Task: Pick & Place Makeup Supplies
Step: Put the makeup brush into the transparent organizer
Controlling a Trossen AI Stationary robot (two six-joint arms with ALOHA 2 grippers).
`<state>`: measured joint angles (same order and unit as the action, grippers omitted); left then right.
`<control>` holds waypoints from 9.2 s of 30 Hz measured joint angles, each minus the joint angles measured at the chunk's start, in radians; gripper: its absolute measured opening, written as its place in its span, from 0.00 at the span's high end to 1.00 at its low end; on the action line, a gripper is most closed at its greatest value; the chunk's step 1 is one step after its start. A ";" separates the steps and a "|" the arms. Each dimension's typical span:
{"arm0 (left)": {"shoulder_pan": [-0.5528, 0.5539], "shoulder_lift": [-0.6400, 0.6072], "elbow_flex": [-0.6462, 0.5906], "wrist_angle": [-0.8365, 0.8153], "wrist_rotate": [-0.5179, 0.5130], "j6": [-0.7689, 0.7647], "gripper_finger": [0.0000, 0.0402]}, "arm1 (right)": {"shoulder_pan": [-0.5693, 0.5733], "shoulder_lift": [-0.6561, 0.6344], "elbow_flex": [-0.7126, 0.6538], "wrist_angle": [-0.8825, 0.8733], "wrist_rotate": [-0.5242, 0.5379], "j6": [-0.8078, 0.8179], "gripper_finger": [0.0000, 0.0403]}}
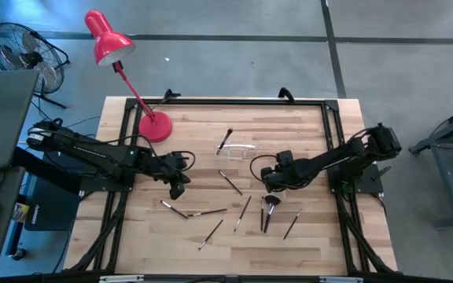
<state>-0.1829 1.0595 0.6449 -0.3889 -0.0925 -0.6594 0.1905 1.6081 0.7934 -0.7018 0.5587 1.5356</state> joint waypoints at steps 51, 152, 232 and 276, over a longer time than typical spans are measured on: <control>0.000 0.000 0.000 0.003 -0.003 -0.008 1.00 | 0.001 -0.121 -0.299 0.271 -0.005 -0.095 0.76; 0.136 0.006 0.000 0.124 -0.016 -0.014 0.74 | 0.020 -0.134 0.159 0.380 -0.144 -0.837 1.00; 0.137 0.208 0.000 0.220 0.153 0.404 0.74 | 0.047 0.280 0.382 0.310 -0.277 -1.073 1.00; 0.137 0.208 0.000 0.364 0.095 0.419 0.74 | -0.074 0.253 0.248 0.447 -0.195 -1.145 0.65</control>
<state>-0.0456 1.2678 0.6449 -0.0250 0.0025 -0.2406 0.1169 1.8610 1.0411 -0.2547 0.3635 0.3903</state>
